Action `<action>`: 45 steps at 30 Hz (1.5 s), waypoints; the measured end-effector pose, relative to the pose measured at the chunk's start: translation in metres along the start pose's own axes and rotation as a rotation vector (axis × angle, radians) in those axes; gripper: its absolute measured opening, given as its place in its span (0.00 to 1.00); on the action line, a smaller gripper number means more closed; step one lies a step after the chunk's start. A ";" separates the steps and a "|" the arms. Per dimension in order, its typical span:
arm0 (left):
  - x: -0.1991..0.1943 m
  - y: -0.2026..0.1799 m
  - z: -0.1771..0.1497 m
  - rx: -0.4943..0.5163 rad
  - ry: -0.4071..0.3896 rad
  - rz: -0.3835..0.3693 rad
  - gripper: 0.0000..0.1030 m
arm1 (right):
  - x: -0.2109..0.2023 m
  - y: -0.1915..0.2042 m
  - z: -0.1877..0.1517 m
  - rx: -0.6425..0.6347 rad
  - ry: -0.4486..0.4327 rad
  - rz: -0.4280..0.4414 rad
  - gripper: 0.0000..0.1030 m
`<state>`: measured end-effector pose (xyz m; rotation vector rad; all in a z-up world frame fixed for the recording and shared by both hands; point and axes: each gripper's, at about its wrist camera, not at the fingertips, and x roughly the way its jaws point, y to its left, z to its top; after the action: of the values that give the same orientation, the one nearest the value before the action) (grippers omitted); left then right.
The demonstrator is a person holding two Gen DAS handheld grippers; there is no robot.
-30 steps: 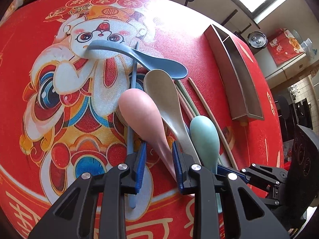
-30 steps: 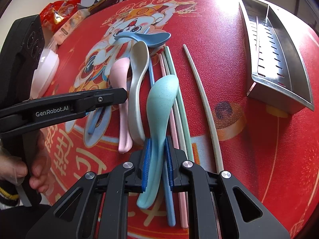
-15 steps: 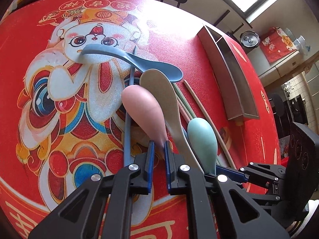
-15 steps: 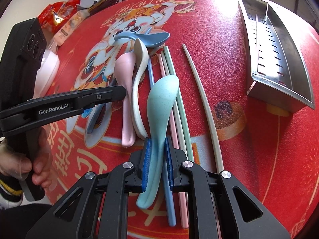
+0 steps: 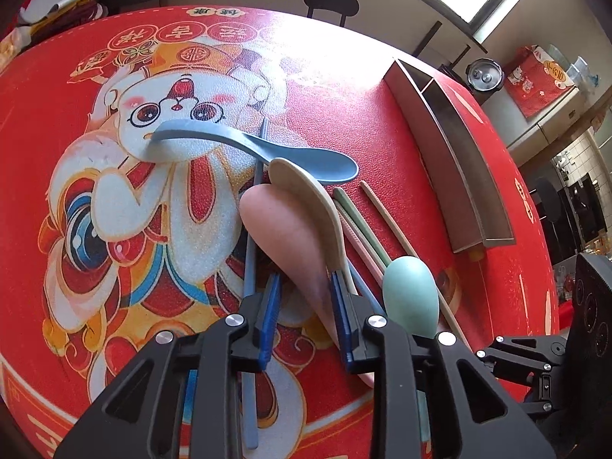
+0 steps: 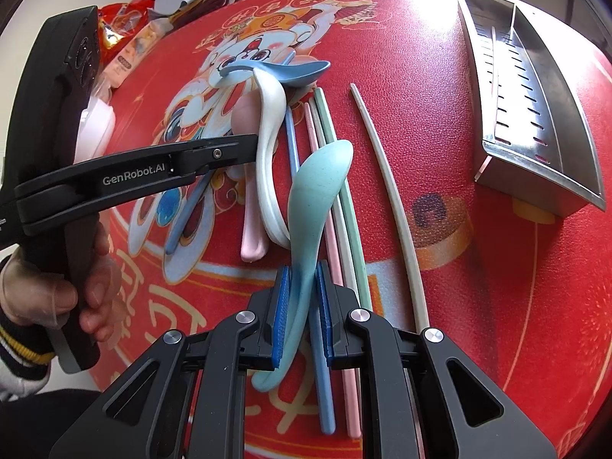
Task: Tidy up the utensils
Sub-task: 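Hold the teal spoon with the right gripper while the left gripper grasps the pink spoon, then lift the pink spoon with the left gripper while the right gripper lifts the teal spoon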
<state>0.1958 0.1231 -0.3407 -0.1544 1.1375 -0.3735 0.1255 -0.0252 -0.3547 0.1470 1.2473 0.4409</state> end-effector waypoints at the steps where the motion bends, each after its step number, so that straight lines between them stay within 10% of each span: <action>1: 0.001 0.000 0.001 0.003 -0.004 0.001 0.25 | 0.000 0.000 0.000 0.000 0.000 0.001 0.14; 7: 0.005 -0.003 0.007 0.042 0.018 -0.008 0.08 | 0.000 0.000 0.000 0.002 0.001 0.002 0.14; 17: -0.011 -0.004 -0.026 0.187 0.110 0.038 0.07 | 0.000 -0.001 0.000 0.005 0.005 0.002 0.14; 45: -0.029 0.007 -0.053 0.066 0.071 -0.003 0.06 | 0.004 -0.003 0.010 0.068 0.033 0.003 0.14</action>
<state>0.1390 0.1438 -0.3404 -0.0854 1.1935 -0.4209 0.1370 -0.0245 -0.3561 0.1996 1.2954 0.4050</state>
